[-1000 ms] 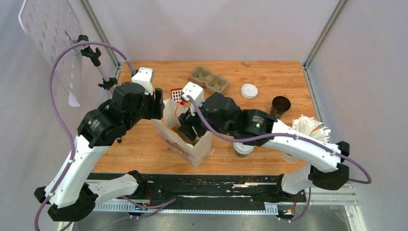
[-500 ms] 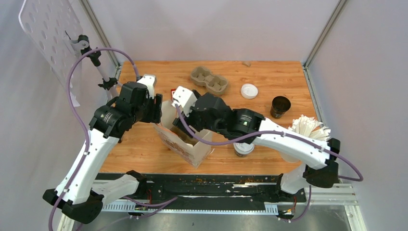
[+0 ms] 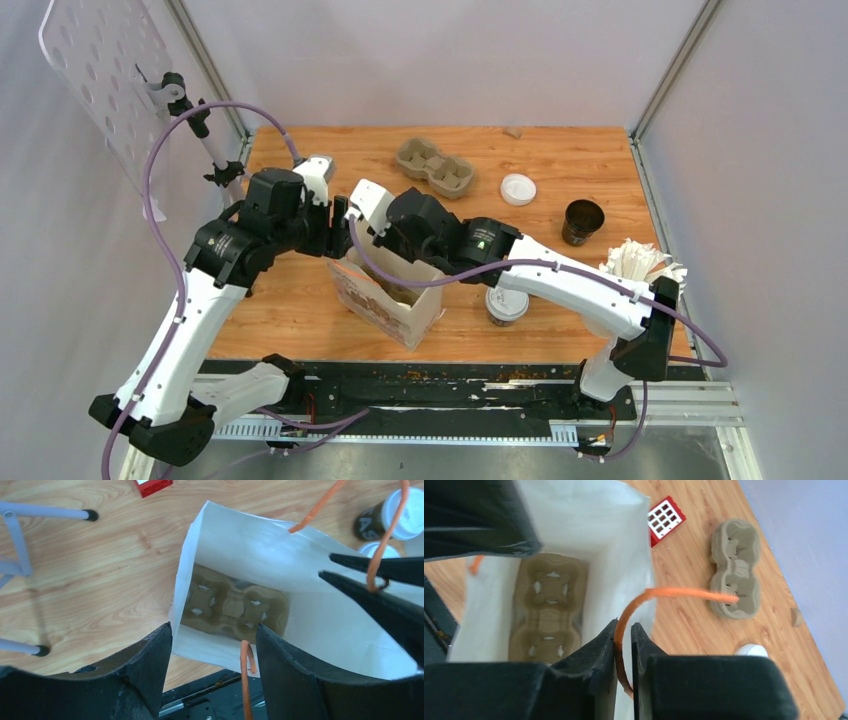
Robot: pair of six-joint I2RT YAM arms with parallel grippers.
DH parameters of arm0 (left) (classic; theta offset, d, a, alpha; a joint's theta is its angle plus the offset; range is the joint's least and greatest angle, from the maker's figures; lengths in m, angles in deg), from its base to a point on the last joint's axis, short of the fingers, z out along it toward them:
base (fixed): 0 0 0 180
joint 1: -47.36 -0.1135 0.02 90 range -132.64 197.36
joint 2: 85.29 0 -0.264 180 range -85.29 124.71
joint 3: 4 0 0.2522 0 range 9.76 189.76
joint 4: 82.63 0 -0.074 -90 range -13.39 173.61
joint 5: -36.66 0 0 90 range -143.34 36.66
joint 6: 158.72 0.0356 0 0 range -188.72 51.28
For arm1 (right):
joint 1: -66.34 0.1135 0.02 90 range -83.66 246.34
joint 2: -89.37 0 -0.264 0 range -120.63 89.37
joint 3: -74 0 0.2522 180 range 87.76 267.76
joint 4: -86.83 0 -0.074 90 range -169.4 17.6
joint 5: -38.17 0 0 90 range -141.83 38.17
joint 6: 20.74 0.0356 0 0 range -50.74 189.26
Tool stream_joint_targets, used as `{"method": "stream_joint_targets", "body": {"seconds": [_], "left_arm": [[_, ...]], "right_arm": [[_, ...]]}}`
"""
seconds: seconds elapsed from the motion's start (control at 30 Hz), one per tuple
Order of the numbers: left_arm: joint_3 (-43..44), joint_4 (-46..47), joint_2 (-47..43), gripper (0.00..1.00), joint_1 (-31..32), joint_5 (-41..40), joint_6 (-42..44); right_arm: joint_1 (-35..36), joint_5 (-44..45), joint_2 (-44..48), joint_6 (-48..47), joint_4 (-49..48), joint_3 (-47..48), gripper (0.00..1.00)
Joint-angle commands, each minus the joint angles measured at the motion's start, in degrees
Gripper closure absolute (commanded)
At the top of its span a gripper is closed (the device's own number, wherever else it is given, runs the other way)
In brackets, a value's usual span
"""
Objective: Pack the takeout coffee
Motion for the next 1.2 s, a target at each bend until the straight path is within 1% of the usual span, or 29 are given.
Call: {"method": "stream_joint_targets", "body": {"seconds": [0.0, 0.13, 0.2, 0.33, 0.47, 0.53, 0.7, 0.8, 0.83, 0.9, 1.0, 1.07, 1.17], "left_arm": [[4.26, 1.63, -1.57, 0.28, -0.40, 3.63, -3.18], [7.39, -1.25, -1.26, 0.22, -0.39, 0.32, -4.00], [8.30, -2.09, -1.17, 0.18, -0.33, -0.29, -4.69], [10.74, -2.49, 0.28, 0.14, -0.38, 1.40, -5.62], [13.78, -3.15, 3.48, 0.14, -0.34, 0.99, -3.60], [13.63, -2.53, 4.65, 0.14, -0.39, -0.19, -1.87], [12.75, -0.65, 6.79, 0.15, -0.40, -6.27, 0.69], [11.45, 0.35, 7.30, 0.16, -0.63, -7.26, 0.55], [11.18, 0.59, 7.57, 0.17, -0.92, -6.60, 0.71], [9.26, 2.41, 7.63, 0.19, -1.55, -2.71, 2.22], [5.69, 4.22, 8.47, 0.24, -2.75, 2.87, 2.66], [4.31, 4.02, 9.29, 0.26, -2.98, 4.56, 2.82], [2.31, 6.12, 9.65, 0.27, -3.32, 5.54, 3.66]], "right_arm": [[-3.44, -2.40, 1.68, -1.46, -1.21, 3.34, 0.91], [-6.34, -7.16, 1.47, -1.99, -0.12, 4.08, 1.00], [-7.47, -8.84, 1.04, -2.87, 1.54, 5.07, 1.00], [-8.64, -11.38, 1.44, -5.13, 2.12, 5.12, 1.00], [-11.08, -13.87, 1.74, -5.70, 2.89, 6.04, 1.00], [-11.67, -15.24, 2.84, -7.09, 1.88, 4.00, 1.00], [-12.88, -20.98, 5.91, -12.27, -2.62, -1.86, 1.00], [-13.95, -23.52, 5.26, -13.49, -1.35, 0.20, 1.00], [-14.32, -24.22, 4.90, -14.08, -1.33, 0.70, 1.00], [-15.39, -24.87, 4.26, -15.89, -2.01, 0.01, 1.00], [-15.63, -25.47, 4.28, -16.00, -2.50, -0.03, 0.96], [-15.63, -27.73, 5.42, -14.72, -2.74, 0.90, 0.94], [-15.63, -28.07, 6.24, -14.50, -2.36, 2.02, 0.94]]}}
